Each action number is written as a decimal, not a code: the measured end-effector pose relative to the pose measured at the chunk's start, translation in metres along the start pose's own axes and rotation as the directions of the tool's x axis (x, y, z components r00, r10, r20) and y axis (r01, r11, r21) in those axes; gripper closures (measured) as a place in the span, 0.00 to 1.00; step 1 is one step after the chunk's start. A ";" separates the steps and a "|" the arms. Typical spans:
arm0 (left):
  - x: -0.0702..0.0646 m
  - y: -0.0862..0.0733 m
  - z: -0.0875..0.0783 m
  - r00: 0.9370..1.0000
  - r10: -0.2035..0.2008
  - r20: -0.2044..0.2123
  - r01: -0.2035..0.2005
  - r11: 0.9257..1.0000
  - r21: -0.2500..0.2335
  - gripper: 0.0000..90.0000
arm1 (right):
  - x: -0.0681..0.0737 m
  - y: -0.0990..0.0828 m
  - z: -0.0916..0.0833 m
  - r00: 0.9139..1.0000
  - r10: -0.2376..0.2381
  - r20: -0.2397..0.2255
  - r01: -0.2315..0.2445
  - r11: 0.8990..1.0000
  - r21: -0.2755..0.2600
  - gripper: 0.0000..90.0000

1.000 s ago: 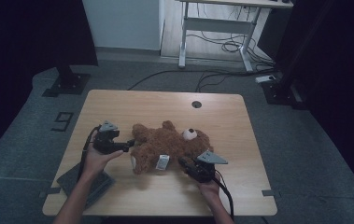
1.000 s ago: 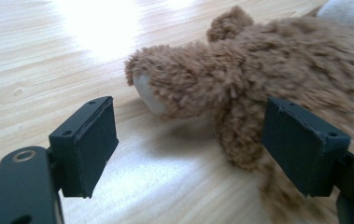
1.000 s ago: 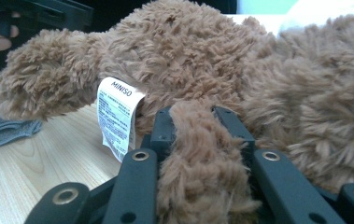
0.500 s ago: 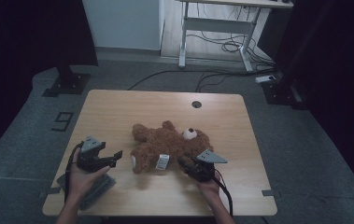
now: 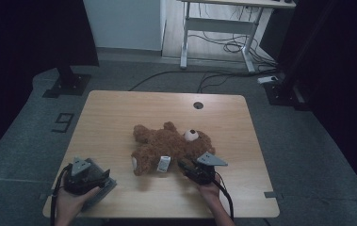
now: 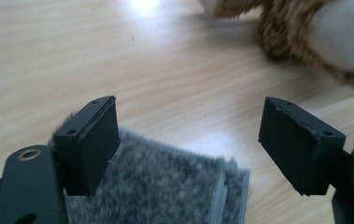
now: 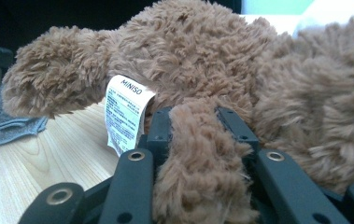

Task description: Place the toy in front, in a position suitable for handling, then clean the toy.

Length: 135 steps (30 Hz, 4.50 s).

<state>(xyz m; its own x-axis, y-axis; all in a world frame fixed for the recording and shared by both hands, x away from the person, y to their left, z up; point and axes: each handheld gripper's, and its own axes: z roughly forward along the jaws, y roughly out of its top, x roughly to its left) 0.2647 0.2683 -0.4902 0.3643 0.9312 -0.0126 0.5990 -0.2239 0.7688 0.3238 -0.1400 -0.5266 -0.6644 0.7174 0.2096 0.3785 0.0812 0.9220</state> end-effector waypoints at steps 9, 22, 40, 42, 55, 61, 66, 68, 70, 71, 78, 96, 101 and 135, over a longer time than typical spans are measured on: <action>0.002 -0.019 0.009 1.000 -0.019 -0.012 0.020 0.998 0.055 0.21 | -0.001 -0.001 -0.001 1.000 0.013 -0.016 -0.013 1.000 0.000 0.76; -0.009 -0.041 0.012 0.999 0.044 0.031 -0.046 0.996 0.072 0.17 | 0.000 -0.002 -0.002 1.000 0.007 -0.019 -0.007 1.000 0.008 0.76; -0.002 -0.050 0.020 0.997 0.008 -0.072 -0.001 0.995 0.099 0.55 | -0.001 -0.003 -0.003 1.000 0.006 -0.021 -0.006 1.000 0.008 0.75; 0.000 -0.050 0.019 0.996 0.010 -0.084 -0.001 0.995 0.100 0.64 | -0.001 -0.003 -0.003 1.000 0.006 -0.021 -0.006 1.000 0.008 0.75; 0.006 -0.044 0.000 0.999 -0.047 -0.014 0.046 0.999 -0.019 0.87 | -0.003 -0.003 -0.003 1.000 0.012 -0.024 -0.012 1.000 0.007 0.75; 0.004 -0.039 -0.010 0.998 -0.062 0.027 0.064 0.993 -0.095 0.87 | -0.003 -0.003 -0.003 1.000 0.012 -0.025 -0.012 1.000 0.006 0.75; 0.001 -0.033 -0.019 0.995 -0.062 0.074 0.072 0.987 -0.141 0.88 | -0.004 -0.003 -0.003 1.000 0.017 -0.025 -0.017 1.000 0.006 0.75; -0.001 -0.031 -0.023 0.995 -0.062 0.081 0.073 0.985 -0.153 0.87 | -0.003 -0.003 -0.003 1.000 0.018 -0.025 -0.017 1.000 0.007 0.75; -0.004 -0.028 -0.027 0.994 -0.060 0.087 0.075 0.982 -0.171 0.87 | -0.003 -0.003 -0.004 1.000 0.016 -0.025 -0.016 1.000 0.008 0.75; -0.004 -0.028 -0.027 0.994 -0.060 0.087 0.075 0.982 -0.171 0.87 | -0.003 -0.003 -0.004 1.000 0.016 -0.025 -0.016 1.000 0.008 0.75; -0.017 -0.014 -0.034 0.989 -0.045 0.141 0.074 0.975 -0.209 0.87 | -0.002 -0.003 -0.003 0.999 0.017 -0.027 -0.017 1.000 0.005 0.76; -0.046 0.015 -0.029 0.981 0.013 0.192 0.036 0.967 -0.252 0.87 | -0.001 0.000 -0.004 0.999 0.020 -0.031 -0.020 1.000 0.000 0.76; -0.056 0.022 -0.024 0.977 0.044 0.210 0.010 0.969 -0.249 0.87 | -0.001 0.001 -0.003 0.999 0.022 -0.033 -0.022 1.000 -0.003 0.77; -0.152 0.098 0.037 0.915 0.227 0.333 -0.149 0.958 -0.244 0.86 | 0.000 0.006 0.001 0.999 0.033 -0.043 -0.034 0.999 -0.007 0.77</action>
<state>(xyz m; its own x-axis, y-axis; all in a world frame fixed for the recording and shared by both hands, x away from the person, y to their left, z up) 0.2946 0.0942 -0.4366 0.7065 0.7059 -0.0499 0.3461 -0.2831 0.8945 0.3271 -0.1385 -0.5212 -0.6783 0.6896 0.2537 0.3962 0.0525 0.9167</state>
